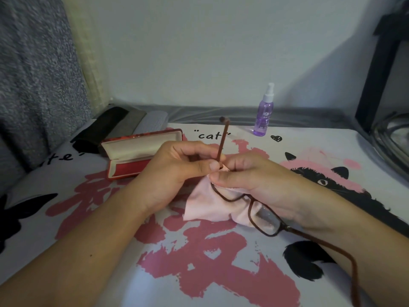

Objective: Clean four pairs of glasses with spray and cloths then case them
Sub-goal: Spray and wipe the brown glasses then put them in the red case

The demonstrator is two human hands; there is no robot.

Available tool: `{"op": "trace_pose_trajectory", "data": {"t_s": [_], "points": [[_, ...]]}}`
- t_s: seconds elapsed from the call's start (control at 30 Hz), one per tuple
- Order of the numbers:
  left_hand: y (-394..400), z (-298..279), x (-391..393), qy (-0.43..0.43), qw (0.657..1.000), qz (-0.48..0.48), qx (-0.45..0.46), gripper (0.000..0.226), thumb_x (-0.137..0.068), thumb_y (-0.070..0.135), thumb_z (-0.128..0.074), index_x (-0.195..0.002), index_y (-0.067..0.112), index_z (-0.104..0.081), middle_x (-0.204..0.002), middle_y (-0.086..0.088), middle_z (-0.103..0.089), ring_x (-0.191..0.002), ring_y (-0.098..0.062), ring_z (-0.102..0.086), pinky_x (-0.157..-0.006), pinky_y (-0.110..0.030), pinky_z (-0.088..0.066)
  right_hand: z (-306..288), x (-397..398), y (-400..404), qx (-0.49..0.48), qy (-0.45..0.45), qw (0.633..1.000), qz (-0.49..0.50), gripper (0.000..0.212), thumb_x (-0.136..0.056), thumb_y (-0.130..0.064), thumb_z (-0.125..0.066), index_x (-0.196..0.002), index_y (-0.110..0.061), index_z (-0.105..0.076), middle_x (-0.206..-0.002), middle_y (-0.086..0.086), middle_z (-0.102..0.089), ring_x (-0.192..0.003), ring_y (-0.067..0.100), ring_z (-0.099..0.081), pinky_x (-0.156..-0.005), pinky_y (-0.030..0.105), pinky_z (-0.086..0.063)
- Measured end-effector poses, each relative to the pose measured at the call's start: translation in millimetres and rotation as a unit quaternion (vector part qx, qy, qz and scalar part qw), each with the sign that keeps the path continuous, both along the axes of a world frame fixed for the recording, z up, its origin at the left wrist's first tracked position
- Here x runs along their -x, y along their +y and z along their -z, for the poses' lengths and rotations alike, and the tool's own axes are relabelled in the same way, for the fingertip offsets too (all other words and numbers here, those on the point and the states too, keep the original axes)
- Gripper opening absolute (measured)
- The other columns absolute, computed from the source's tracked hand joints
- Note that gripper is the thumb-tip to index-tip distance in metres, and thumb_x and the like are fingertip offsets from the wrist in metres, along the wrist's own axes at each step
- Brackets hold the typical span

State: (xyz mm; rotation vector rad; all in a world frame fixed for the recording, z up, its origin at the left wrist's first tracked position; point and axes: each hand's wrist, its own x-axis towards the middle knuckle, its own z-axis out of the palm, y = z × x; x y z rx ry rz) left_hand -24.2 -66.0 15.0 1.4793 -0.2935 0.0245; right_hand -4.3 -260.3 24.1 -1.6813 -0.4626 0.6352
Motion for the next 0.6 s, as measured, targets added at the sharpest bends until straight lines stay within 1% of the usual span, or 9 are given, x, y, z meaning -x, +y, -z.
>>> {"op": "trace_pose_trajectory", "data": {"t_s": [0.1, 0.2, 0.27, 0.4, 0.43, 0.47, 0.5, 0.53, 0.6], "points": [[-1.7, -1.5, 3.3, -0.032, 0.999, 0.013, -0.033, 0.013, -0.077, 0.002, -0.079, -0.088, 0.01, -0.078, -0.087, -0.005, -0.076, -0.085, -0.017, -0.072, -0.08, -0.026, -0.056, -1.6, 2.4, 1.7, 0.057, -0.055, 0.997, 0.007, 0.026, -0.091, -0.029, -0.074, -0.073, -0.013, -0.065, -0.07, 0.008, -0.056, -0.066, 0.022, -0.052, -0.064, 0.037, -0.043], [-3.2, -0.9, 5.4, -0.065, 0.995, 0.006, -0.073, 0.015, -0.078, 0.004, -0.073, -0.091, 0.009, -0.076, -0.087, -0.002, -0.077, -0.084, -0.013, -0.072, -0.081, -0.023, -0.055, -3.3, 3.4, 4.4, 0.077, -0.068, 0.995, 0.007, 0.03, -0.091, -0.029, -0.073, -0.067, -0.015, -0.061, -0.062, 0.007, -0.043, -0.061, 0.022, -0.038, -0.057, 0.032, -0.03], [-1.7, -1.3, 4.6, -0.061, 0.995, 0.002, -0.08, 0.016, -0.078, 0.004, -0.073, -0.092, 0.01, -0.077, -0.088, -0.003, -0.078, -0.085, -0.014, -0.073, -0.081, -0.023, -0.055, -3.4, 2.7, 2.9, 0.086, -0.084, 0.993, -0.003, 0.038, -0.093, -0.031, -0.071, -0.059, -0.02, -0.06, -0.059, 0.001, -0.047, -0.057, 0.017, -0.042, -0.058, 0.031, -0.034], [0.6, -4.1, 5.3, -0.03, 0.998, 0.007, -0.048, 0.018, -0.079, 0.004, -0.071, -0.09, 0.015, -0.081, -0.089, -0.003, -0.079, -0.086, -0.013, -0.074, -0.079, -0.022, -0.056, -3.8, 0.7, 0.1, 0.057, -0.078, 0.995, -0.013, 0.037, -0.099, -0.033, -0.061, -0.081, -0.001, -0.066, -0.076, 0.008, -0.058, -0.068, 0.013, -0.055, -0.067, 0.028, -0.048], [0.6, -4.2, 5.0, -0.026, 0.999, 0.008, -0.036, 0.019, -0.079, 0.005, -0.071, -0.087, 0.017, -0.082, -0.089, -0.002, -0.079, -0.086, -0.013, -0.074, -0.079, -0.021, -0.056, -3.3, 0.2, -0.1, 0.038, -0.063, 0.997, -0.013, 0.038, -0.1, -0.033, -0.06, -0.087, 0.003, -0.065, -0.08, 0.013, -0.061, -0.071, 0.016, -0.06, -0.07, 0.033, -0.054], [0.6, -3.9, 4.5, -0.023, 0.999, 0.008, -0.026, 0.018, -0.078, 0.006, -0.071, -0.086, 0.018, -0.082, -0.089, -0.002, -0.079, -0.086, -0.013, -0.074, -0.079, -0.022, -0.056, -2.0, -0.5, -0.3, 0.012, -0.045, 0.999, -0.01, 0.038, -0.101, -0.031, -0.059, -0.094, 0.005, -0.066, -0.087, 0.018, -0.067, -0.079, 0.022, -0.066, -0.08, 0.04, -0.057], [0.7, -3.4, 3.8, -0.021, 1.0, 0.009, -0.018, 0.018, -0.077, 0.007, -0.071, -0.086, 0.018, -0.082, -0.089, -0.002, -0.078, -0.087, -0.014, -0.074, -0.08, -0.023, -0.056, -0.7, -0.1, -0.7, -0.02, -0.018, 1.0, -0.002, 0.035, -0.102, -0.028, -0.057, -0.101, 0.005, -0.068, -0.098, 0.024, -0.072, -0.09, 0.027, -0.07, -0.092, 0.042, -0.056], [1.1, -2.7, 3.0, -0.022, 1.0, 0.01, -0.013, 0.018, -0.077, 0.008, -0.071, -0.087, 0.018, -0.082, -0.09, -0.003, -0.078, -0.088, -0.015, -0.073, -0.081, -0.025, -0.056, -0.3, 0.7, -0.4, -0.049, 0.015, 0.999, 0.012, 0.034, -0.101, -0.025, -0.056, -0.108, 0.005, -0.069, -0.107, 0.026, -0.072, -0.096, 0.029, -0.071, -0.095, 0.041, -0.055], [0.3, -2.0, 2.2, -0.029, 1.0, 0.001, -0.009, 0.019, -0.076, 0.008, -0.072, -0.087, 0.019, -0.082, -0.09, -0.002, -0.078, -0.088, -0.015, -0.073, -0.083, -0.026, -0.056, -0.2, 2.0, 2.2, -0.076, 0.067, 0.995, 0.023, 0.038, -0.099, -0.027, -0.055, -0.112, 0.005, -0.069, -0.113, 0.029, -0.07, -0.095, 0.031, -0.069, -0.093, 0.043, -0.056]]}}
